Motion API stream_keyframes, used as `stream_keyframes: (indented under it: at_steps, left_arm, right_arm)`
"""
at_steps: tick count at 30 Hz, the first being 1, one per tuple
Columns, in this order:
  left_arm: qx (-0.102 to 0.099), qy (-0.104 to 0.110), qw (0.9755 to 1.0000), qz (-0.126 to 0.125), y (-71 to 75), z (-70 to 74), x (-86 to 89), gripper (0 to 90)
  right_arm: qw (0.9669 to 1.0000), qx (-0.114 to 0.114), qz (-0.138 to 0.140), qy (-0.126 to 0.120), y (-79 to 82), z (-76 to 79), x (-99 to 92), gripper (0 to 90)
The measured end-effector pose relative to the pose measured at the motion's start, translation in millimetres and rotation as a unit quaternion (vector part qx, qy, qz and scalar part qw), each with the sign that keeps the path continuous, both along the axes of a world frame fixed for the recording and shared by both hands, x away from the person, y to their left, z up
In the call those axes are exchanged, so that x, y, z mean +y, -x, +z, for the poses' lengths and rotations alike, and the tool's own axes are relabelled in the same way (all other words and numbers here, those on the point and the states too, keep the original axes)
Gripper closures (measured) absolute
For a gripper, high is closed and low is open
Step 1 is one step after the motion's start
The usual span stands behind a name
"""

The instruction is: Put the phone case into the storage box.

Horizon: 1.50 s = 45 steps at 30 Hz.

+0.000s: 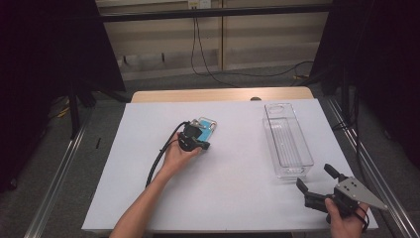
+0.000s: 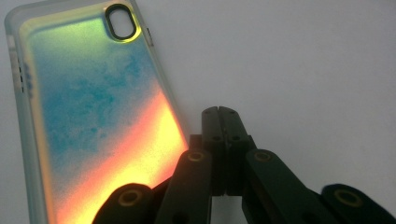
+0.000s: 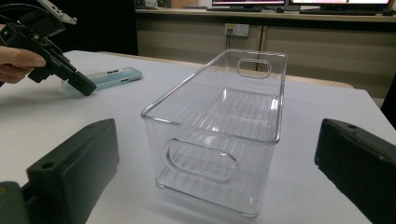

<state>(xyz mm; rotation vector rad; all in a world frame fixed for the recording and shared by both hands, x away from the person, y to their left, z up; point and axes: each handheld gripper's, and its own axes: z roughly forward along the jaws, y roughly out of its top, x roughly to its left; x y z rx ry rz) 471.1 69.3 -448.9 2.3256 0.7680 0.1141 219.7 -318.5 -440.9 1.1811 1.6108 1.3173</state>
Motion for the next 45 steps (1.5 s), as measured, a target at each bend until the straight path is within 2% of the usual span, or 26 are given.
stream_keyframes:
  at_steps: [9,12,17,18,25,30,33,37,42,45]
  left_arm:
    - [0.003,-0.005,1.0000,-0.006,-0.1,0.5,2.4,90.0]
    - [0.003,0.002,1.0000,-0.002,0.5,-0.4,3.3,90.0]
    - [0.020,0.011,0.9997,-0.003,-0.7,-0.4,9.8,90.0]
    - [0.019,0.005,0.9998,-0.008,-0.8,0.1,11.8,90.0]
    - [0.024,0.007,0.9997,-0.007,-0.1,0.9,15.1,90.0]
    - [0.007,0.005,0.9999,-0.012,2.5,1.3,15.2,90.0]
    - [0.001,0.031,0.9994,-0.012,2.4,5.3,19.2,90.0]
    - [-0.016,0.063,0.9979,-0.006,4.0,17.3,26.0,89.7]
    - [-0.028,0.074,0.9968,-0.002,5.7,23.7,29.1,81.8]
    - [-0.031,0.073,0.9968,0.005,5.5,24.0,29.6,69.1]
  right_arm:
    - [1.0000,0.000,-0.001,-0.001,-0.3,-0.1,0.0,0.0]
    - [1.0000,0.000,0.000,-0.001,-0.2,-0.1,0.3,0.0]
    - [1.0000,0.001,0.000,0.000,0.2,-0.2,-0.3,0.0]
    - [1.0000,0.001,-0.001,-0.001,0.2,-0.2,-0.2,0.0]
    - [1.0000,0.001,0.000,-0.001,-0.1,-0.2,0.6,0.0]
    - [1.0000,0.003,-0.001,-0.001,-0.1,-0.4,-0.1,0.0]
    - [1.0000,0.003,-0.001,-0.002,0.0,-0.4,0.0,0.0]
    - [1.0000,0.002,0.000,-0.002,0.1,-0.3,-0.1,0.0]
    - [1.0000,0.002,0.000,-0.001,0.2,-0.3,-0.1,0.0]
    - [1.0000,0.002,0.000,-0.001,0.2,-0.2,-0.1,0.0]
